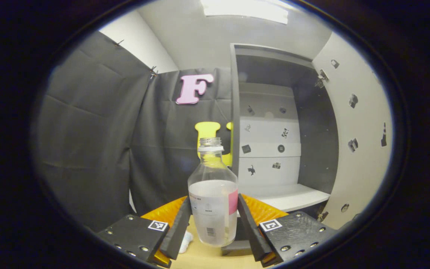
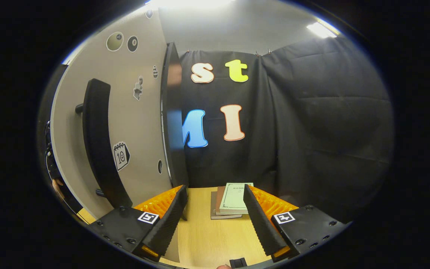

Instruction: Open the cabinet door with the right hand, grasp the bottle in the cabinet with the left hand and place it on the coaster, then close the cabinet door with the right hand.

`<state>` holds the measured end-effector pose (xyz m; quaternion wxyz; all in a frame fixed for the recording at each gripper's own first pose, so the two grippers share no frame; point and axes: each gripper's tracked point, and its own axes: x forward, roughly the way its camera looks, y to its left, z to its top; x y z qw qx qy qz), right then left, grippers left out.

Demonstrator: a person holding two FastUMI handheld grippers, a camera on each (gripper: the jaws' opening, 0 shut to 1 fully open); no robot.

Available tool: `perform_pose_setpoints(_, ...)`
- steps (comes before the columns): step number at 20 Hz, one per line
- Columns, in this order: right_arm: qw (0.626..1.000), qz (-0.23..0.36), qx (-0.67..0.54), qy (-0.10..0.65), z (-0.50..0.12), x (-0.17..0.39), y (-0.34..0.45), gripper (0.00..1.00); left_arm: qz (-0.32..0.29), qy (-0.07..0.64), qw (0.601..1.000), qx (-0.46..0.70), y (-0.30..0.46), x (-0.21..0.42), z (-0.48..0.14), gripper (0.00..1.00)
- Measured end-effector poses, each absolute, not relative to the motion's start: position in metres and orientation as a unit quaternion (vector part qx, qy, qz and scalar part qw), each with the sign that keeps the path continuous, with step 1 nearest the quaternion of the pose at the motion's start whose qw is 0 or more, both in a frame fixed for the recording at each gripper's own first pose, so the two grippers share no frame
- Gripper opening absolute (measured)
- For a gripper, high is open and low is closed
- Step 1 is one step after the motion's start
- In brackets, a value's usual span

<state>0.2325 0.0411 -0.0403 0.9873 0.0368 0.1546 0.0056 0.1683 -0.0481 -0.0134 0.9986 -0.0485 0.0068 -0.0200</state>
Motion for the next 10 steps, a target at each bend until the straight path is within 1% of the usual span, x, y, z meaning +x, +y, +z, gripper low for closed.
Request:
perform_pose_setpoints(1,0.987,0.008,0.038,0.156,-0.042,0.232,0.041,0.94,-0.015,0.007,0.999,-0.05,-0.043,0.163,-0.017,0.72)
perform_pose_setpoints(2,0.987,0.009,0.038,0.157,-0.044,0.231,0.04,0.96,-0.009,0.008,0.999,-0.052,-0.036,0.156,-0.023,0.72)
perform_pose_setpoints(5,0.987,0.006,0.04,0.156,-0.05,0.225,0.04,0.96,0.002,0.013,0.998,-0.057,-0.021,0.136,-0.042,0.72)
perform_pose_setpoints(6,0.987,0.006,0.042,0.155,-0.052,0.222,0.039,0.94,0.006,0.015,0.998,-0.059,-0.017,0.131,-0.05,0.72)
perform_pose_setpoints(7,0.987,0.006,0.044,0.153,-0.052,0.219,0.038,0.94,0.01,0.018,0.998,-0.061,-0.013,0.125,-0.057,0.74)
perform_pose_setpoints(8,0.987,0.006,0.045,0.151,-0.053,0.217,0.038,0.96,0.016,0.021,0.998,-0.063,-0.008,0.12,-0.065,0.75)
perform_pose_setpoints(10,0.988,0.003,0.044,0.149,-0.057,0.211,0.034,0.96,0.026,0.024,0.997,-0.065,0.0,0.11,-0.08,0.72)
